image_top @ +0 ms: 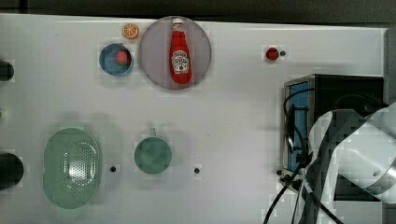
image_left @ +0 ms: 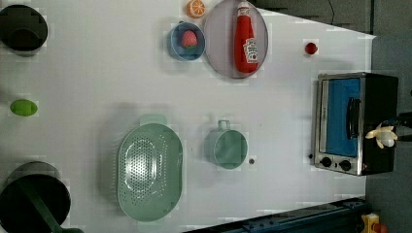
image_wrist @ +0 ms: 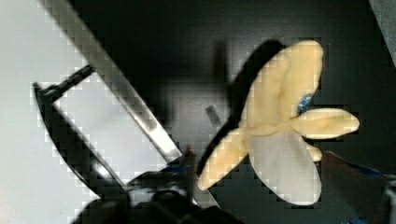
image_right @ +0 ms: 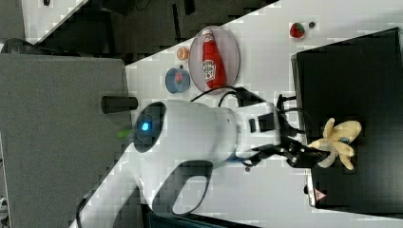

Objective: Pick banana from table and place on oven.

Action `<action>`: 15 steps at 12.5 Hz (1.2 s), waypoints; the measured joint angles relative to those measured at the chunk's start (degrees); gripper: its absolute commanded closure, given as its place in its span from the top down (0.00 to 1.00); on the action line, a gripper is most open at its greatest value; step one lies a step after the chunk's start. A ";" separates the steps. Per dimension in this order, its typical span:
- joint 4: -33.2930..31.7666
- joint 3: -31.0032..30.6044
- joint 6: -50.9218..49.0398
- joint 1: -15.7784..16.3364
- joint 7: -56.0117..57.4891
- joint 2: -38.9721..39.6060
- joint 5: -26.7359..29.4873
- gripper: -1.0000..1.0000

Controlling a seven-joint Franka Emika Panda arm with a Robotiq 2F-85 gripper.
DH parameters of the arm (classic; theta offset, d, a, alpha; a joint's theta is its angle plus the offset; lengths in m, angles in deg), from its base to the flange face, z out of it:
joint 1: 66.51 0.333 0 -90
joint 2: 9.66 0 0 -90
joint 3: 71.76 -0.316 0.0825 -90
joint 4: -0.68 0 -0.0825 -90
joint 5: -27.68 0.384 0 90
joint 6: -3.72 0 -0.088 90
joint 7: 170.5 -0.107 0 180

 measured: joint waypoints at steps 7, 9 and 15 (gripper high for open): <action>8.00 -3.47 -8.20 1.07 1.18 -4.57 2.77 1.00; 9.01 -7.74 -13.21 2.05 -1.62 -8.98 2.63 1.00; 8.67 -24.90 -15.76 7.76 -32.12 -16.47 3.08 1.00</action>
